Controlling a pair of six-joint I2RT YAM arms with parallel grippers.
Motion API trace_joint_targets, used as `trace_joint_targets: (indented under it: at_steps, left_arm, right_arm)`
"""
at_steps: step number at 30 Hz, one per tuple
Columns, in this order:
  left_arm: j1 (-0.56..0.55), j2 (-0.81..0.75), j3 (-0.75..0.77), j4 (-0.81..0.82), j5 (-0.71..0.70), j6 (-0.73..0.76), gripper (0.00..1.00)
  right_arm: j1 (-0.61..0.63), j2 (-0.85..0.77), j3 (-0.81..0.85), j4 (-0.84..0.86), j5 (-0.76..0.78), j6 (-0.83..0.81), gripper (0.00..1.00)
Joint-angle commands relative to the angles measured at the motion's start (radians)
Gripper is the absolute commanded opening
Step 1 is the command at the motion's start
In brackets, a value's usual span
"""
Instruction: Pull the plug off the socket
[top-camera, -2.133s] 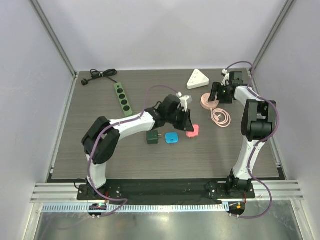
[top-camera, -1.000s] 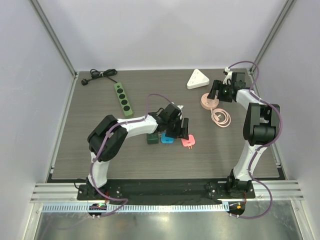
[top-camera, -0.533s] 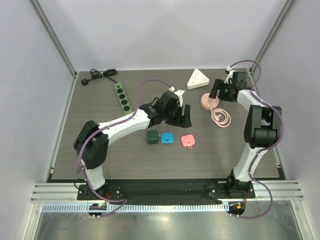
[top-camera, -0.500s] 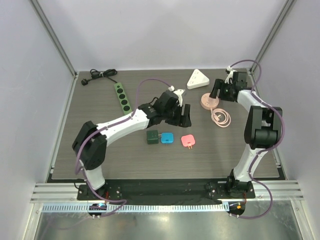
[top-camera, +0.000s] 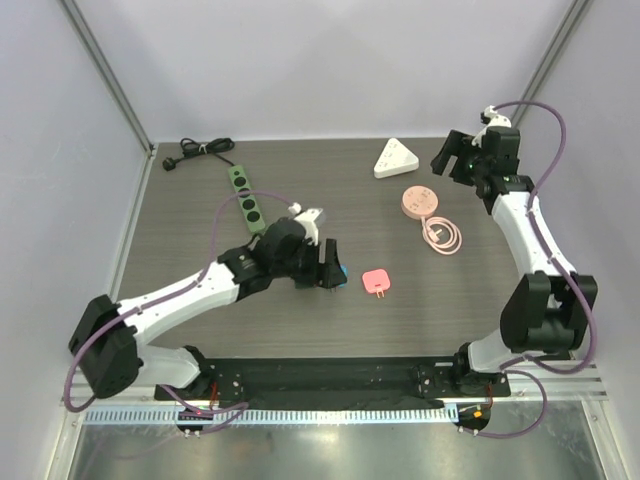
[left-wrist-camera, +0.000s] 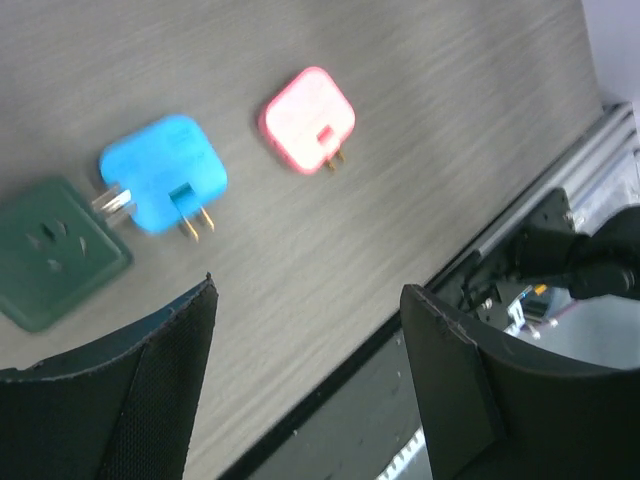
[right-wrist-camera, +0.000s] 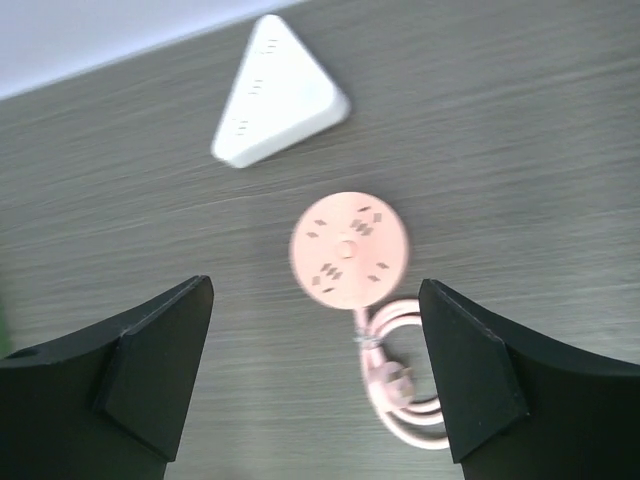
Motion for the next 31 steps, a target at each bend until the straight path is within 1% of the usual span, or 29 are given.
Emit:
trace_joint_targets:
  at_steps: [1, 2, 3, 5, 6, 7, 8, 9, 11, 13, 14, 16, 17, 18, 19, 20, 21, 22, 25, 26, 27, 28, 29, 30, 31]
  left_arm:
    - [0.003, -0.122, -0.168, 0.160, 0.053, -0.128, 0.75]
    - [0.002, -0.168, -0.204, 0.180, 0.059, -0.151, 0.75]
    - [0.003, -0.194, -0.240, 0.204, 0.074, -0.188, 0.75]
    - [0.003, -0.242, -0.345, 0.280, 0.088, -0.227, 0.75]
    - [0.003, -0.300, -0.378, 0.324, 0.096, -0.265, 0.77]
    - [0.003, -0.326, -0.443, 0.355, 0.097, -0.280, 0.78]
    - [0.003, -0.360, -0.474, 0.410, 0.096, -0.294, 0.78]
    - [0.003, -0.418, -0.529, 0.451, 0.090, -0.326, 0.80]
    - [0.002, -0.479, -0.578, 0.479, 0.085, -0.349, 0.81]
    - [0.002, -0.555, -0.651, 0.519, 0.086, -0.387, 0.83]
    - [0.003, -0.573, -0.679, 0.568, 0.091, -0.400, 0.84]
    - [0.002, -0.630, -0.756, 0.603, 0.103, -0.435, 0.84]
    - [0.002, -0.651, -0.782, 0.646, 0.108, -0.447, 0.84]
    - [0.003, -0.673, -0.835, 0.662, 0.111, -0.461, 0.85]
    - [0.002, -0.725, -0.862, 0.678, 0.112, -0.486, 0.85]
    - [0.002, -0.752, -0.886, 0.689, 0.108, -0.498, 0.86]
    - [0.003, -0.780, -0.932, 0.702, 0.103, -0.509, 0.88]
    - [0.002, -0.849, -0.952, 0.699, 0.096, -0.518, 0.89]
    - [0.003, -0.953, -1.023, 0.676, 0.070, -0.556, 0.93]
    - [0.002, -1.027, -1.034, 0.654, 0.063, -0.561, 0.93]
    - [0.002, -1.061, -1.044, 0.630, 0.056, -0.569, 0.95]
    - [0.003, -1.094, -1.052, 0.589, 0.053, -0.576, 0.95]
    - [0.003, -1.165, -1.061, 0.574, 0.054, -0.581, 0.96]
    - [0.003, -1.197, -1.072, 0.564, 0.062, -0.593, 0.98]
    - [0.003, -1.235, -1.071, 0.501, 0.066, -0.596, 0.99]
  right_arm:
    - [0.062, -0.096, -0.077, -0.003, -0.107, 0.080, 0.90]
    - [0.066, -0.119, -0.103, -0.003, -0.121, 0.091, 0.91]
    - [0.098, -0.141, -0.131, -0.003, -0.132, 0.111, 0.91]
    - [0.148, -0.225, -0.235, -0.001, -0.152, 0.136, 0.94]
    - [0.167, -0.254, -0.276, 0.003, -0.156, 0.155, 0.94]
    - [0.182, -0.326, -0.363, 0.023, -0.166, 0.166, 0.94]
    - [0.210, -0.357, -0.407, 0.032, -0.178, 0.177, 0.95]
    - [0.224, -0.421, -0.478, 0.046, -0.179, 0.198, 0.97]
    - [0.244, -0.487, -0.539, 0.045, -0.196, 0.221, 1.00]
    - [0.270, -0.553, -0.630, 0.051, -0.219, 0.251, 1.00]
    - [0.274, -0.635, -0.660, 0.048, -0.219, 0.261, 1.00]
    - [0.279, -0.729, -0.745, 0.035, -0.210, 0.296, 1.00]
    - [0.278, -0.816, -0.775, 0.034, -0.207, 0.315, 1.00]
    - [0.281, -0.870, -0.831, 0.035, -0.201, 0.335, 1.00]
    - [0.279, -0.918, -0.856, 0.025, -0.196, 0.390, 1.00]
    - [0.281, -1.008, -0.884, 0.025, -0.190, 0.415, 1.00]
    - [0.281, -1.052, -0.931, 0.014, -0.173, 0.439, 1.00]
    - [0.279, -1.093, -0.956, 0.003, -0.167, 0.476, 1.00]
    - [0.281, -1.274, -1.053, -0.030, -0.146, 0.539, 1.00]
    - [0.281, -1.312, -1.079, -0.038, -0.149, 0.583, 1.00]
    - [0.282, -1.386, -1.132, -0.044, -0.153, 0.603, 1.00]
    - [0.281, -1.414, -1.158, -0.049, -0.158, 0.632, 1.00]
    - [0.281, -1.438, -1.184, -0.050, -0.161, 0.686, 1.00]
    - [0.281, -1.480, -1.232, -0.046, -0.170, 0.721, 0.99]
    - [0.281, -1.497, -1.249, -0.040, -0.176, 0.743, 1.00]
